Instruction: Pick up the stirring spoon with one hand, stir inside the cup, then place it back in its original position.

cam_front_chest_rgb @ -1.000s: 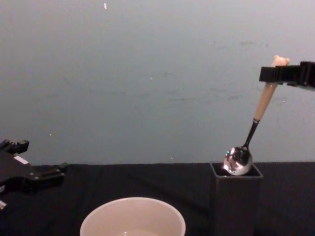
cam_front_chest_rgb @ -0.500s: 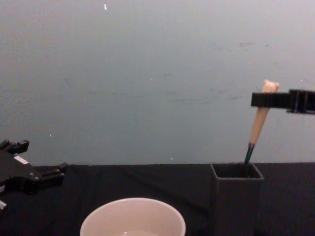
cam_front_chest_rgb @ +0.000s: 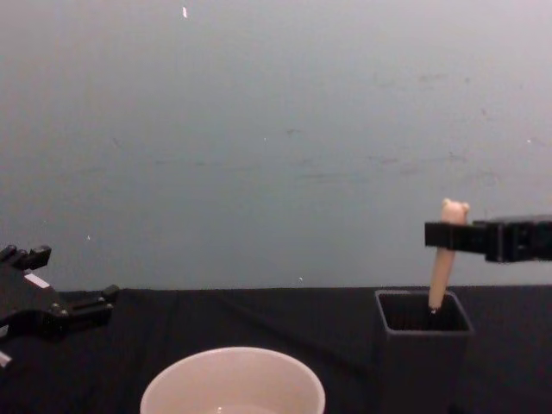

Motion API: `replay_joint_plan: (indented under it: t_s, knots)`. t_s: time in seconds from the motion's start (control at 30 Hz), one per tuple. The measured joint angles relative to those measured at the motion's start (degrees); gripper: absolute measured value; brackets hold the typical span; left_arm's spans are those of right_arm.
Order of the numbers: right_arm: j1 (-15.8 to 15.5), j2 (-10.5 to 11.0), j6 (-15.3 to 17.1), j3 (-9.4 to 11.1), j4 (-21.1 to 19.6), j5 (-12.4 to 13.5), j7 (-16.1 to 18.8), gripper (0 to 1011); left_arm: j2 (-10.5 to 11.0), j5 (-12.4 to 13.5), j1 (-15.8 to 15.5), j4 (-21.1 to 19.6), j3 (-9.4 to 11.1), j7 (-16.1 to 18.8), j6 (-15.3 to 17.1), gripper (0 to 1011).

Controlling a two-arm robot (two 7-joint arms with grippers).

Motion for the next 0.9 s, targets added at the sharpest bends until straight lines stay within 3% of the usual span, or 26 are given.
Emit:
replay_joint_plan:
  t_s: [0.43,0.9]
  knots:
    - [0.05,-1.26,0.44,-0.52,2.02,-3.49,0.63,207,0.00,0.00,0.00,0.00,0.00,0.00,0.00,1001]
    - [-0.64,-2.65,0.37,0.39,2.66,-6.02,-0.43,207,0.00,0.00,0.00,0.00,0.00,0.00,0.00,1001]
